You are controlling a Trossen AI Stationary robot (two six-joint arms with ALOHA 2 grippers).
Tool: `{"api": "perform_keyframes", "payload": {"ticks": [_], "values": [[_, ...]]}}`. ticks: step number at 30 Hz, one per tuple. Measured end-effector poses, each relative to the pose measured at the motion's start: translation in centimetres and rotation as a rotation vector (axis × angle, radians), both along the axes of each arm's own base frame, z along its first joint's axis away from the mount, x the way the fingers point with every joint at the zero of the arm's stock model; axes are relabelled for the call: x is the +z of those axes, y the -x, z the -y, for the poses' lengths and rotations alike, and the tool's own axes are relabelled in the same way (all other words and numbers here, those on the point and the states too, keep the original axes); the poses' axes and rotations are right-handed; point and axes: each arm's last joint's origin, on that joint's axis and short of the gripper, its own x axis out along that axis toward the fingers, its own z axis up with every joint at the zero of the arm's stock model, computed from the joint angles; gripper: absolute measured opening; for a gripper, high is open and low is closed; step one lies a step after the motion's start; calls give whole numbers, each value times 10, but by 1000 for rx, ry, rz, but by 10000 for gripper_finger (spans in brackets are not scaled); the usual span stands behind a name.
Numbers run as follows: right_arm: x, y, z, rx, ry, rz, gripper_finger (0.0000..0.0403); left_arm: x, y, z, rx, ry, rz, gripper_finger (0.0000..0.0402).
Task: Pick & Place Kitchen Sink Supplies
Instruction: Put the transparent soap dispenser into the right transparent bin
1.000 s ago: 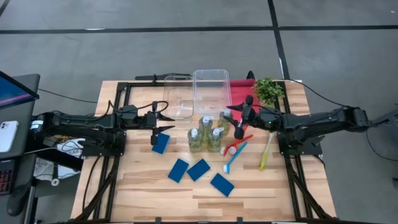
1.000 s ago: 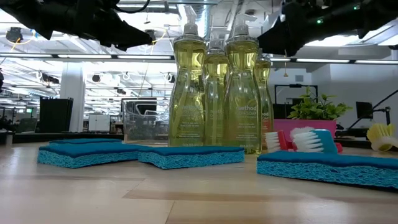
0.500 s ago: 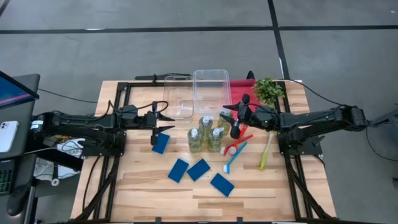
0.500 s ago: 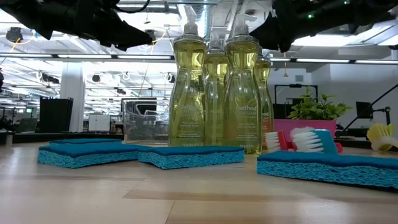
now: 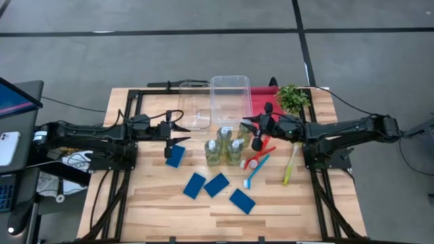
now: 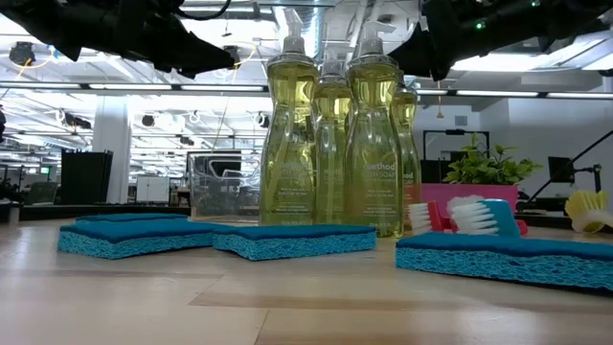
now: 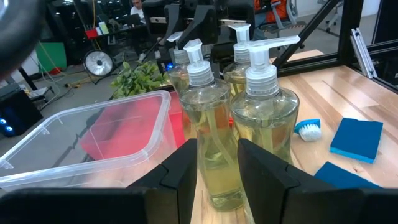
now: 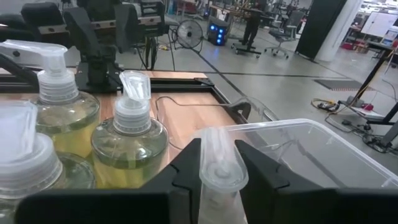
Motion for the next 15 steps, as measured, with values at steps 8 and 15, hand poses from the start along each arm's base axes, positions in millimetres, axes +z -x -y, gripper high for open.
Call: {"api": "perform_keyframes", "payload": {"ticks": [8, 15], "values": [[1, 1, 0, 0, 2, 7, 67, 0, 0, 0, 0, 0, 0, 118], [4, 4, -2, -14, 7, 15, 67, 0, 0, 0, 0, 0, 0, 118]]}}
